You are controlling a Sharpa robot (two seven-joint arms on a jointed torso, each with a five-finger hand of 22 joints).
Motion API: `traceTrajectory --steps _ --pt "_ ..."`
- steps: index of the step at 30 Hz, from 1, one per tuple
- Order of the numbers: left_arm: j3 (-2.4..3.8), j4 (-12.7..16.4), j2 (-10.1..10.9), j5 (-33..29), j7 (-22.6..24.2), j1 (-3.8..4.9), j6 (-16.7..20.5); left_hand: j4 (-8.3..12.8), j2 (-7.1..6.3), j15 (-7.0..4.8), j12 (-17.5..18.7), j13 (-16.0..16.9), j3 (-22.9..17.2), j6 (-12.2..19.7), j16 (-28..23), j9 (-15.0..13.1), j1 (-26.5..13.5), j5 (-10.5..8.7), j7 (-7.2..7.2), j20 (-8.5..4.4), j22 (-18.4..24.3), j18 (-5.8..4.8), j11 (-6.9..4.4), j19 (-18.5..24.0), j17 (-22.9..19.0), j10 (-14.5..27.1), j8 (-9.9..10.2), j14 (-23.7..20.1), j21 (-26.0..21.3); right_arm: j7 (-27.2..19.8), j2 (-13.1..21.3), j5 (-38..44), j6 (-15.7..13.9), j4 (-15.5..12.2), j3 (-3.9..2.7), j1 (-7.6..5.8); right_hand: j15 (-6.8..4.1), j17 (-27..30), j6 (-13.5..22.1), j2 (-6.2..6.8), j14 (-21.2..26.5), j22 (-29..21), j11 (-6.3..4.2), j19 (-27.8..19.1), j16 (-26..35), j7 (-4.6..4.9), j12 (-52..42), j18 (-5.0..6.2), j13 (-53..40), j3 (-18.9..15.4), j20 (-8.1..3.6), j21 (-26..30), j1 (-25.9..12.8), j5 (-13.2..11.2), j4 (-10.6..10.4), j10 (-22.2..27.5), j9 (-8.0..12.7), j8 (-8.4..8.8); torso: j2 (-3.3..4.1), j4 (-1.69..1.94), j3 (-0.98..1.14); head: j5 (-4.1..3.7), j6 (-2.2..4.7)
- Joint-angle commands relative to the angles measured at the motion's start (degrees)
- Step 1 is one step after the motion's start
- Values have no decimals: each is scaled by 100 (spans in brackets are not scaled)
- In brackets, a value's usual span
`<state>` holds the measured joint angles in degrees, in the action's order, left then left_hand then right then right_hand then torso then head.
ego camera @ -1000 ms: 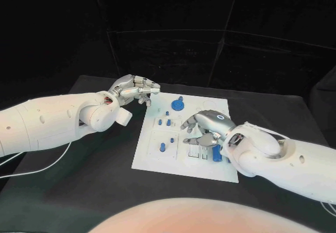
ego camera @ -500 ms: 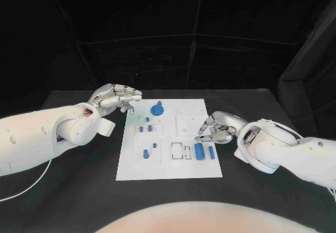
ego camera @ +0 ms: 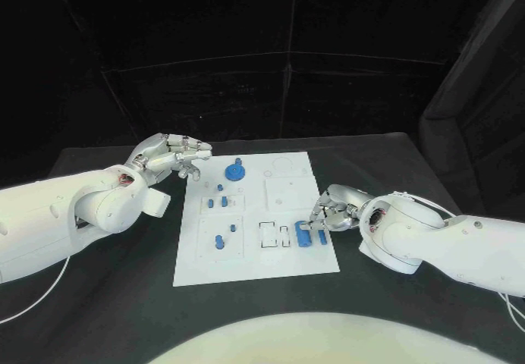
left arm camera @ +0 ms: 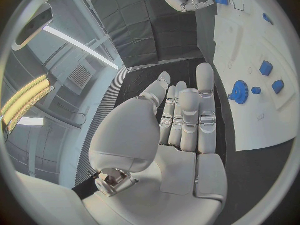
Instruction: Assemble the parts on the task board
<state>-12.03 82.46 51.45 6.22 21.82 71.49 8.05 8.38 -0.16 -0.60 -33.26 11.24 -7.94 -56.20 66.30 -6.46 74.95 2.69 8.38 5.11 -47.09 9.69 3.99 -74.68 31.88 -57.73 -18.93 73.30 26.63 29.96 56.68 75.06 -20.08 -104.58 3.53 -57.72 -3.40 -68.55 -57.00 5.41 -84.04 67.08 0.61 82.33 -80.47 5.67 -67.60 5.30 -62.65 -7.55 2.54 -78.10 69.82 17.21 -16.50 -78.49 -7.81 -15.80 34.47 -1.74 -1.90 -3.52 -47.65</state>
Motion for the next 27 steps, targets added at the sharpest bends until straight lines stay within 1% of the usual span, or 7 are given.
traceTrajectory --steps 1,10,16,20,25,26,27 --pt "4 7 -2 -38 59 4 -69 18 56 15 -23 -10 -15 21 -28 8 8 10 1 9 8 62 11 46 -3 43 -21 -44 -21 349 -66 25 99 36 -1 29 11 -27 58 -13 -246 14 34 19 -35 5 -48 -94 -67 -48 27 -31 -47 -20 -12 -31 -12 -35 1 7 -10 3 -28" --pt "4 8 -1 -38 59 1 -79 18 56 15 -23 -10 -15 21 -28 8 8 10 1 9 8 62 11 46 -3 43 -21 -44 -21 414 -298 78 219 132 0 111 12 -103 79 -29 -258 69 35 34 -71 4 -137 -103 -192 -95 29 -61 -45 -41 -11 -56 -37 -84 0 4 -10 23 -62" --pt "4 15 6 -38 57 1 -89 18 56 15 -23 -10 -15 21 -28 8 8 10 1 9 8 62 11 46 -3 43 -21 -44 -21 450 -402 117 365 292 1 155 12 -139 84 -84 -262 110 32 44 -89 0 -153 -110 -232 -106 31 -84 11 -18 2 -46 -63 -138 1 13 -16 -18 -93" --pt "4 16 13 -64 49 0 -105 17 58 16 -25 -10 -12 24 -29 8 3 10 2 10 8 61 13 47 -8 45 -24 -47 -22 469 -469 172 455 389 1 182 11 -153 84 -104 -264 115 30 43 -96 -3 -154 -110 -244 -111 31 -88 48 -15 11 -39 -75 -163 -3 2 -11 -4 -98" --pt "4 21 20 -97 40 0 -119 17 58 16 -25 -10 -12 24 -29 8 3 10 2 10 8 61 13 47 -8 45 -24 -47 -22 480 -548 228 554 471 1 232 8 -172 83 -162 -263 137 24 44 -104 -10 -162 -114 -282 -120 29 -100 154 22 34 -28 -105 -222 5 8 -9 -12 -97" --pt "4 21 21 -99 39 0 -120 17 58 16 -25 -10 -12 24 -29 8 3 10 2 10 8 61 13 47 -8 45 -24 -47 -22 481 -556 239 558 476 1 238 8 -174 83 -168 -263 139 23 44 -104 -10 -164 -114 -288 -122 29 -101 164 30 35 -28 -108 -228 3 8 -10 -14 -106" --pt "4 21 24 -104 37 0 -122 17 58 16 -25 -10 -12 25 -29 8 3 10 2 10 8 61 13 47 -8 45 -24 -47 -22 482 -569 269 560 482 1 251 5 -185 81 -189 -264 148 21 45 -109 -14 -170 -115 -307 -124 28 -106 219 63 53 -28 -120 -252 -1 4 -6 -13 -112"
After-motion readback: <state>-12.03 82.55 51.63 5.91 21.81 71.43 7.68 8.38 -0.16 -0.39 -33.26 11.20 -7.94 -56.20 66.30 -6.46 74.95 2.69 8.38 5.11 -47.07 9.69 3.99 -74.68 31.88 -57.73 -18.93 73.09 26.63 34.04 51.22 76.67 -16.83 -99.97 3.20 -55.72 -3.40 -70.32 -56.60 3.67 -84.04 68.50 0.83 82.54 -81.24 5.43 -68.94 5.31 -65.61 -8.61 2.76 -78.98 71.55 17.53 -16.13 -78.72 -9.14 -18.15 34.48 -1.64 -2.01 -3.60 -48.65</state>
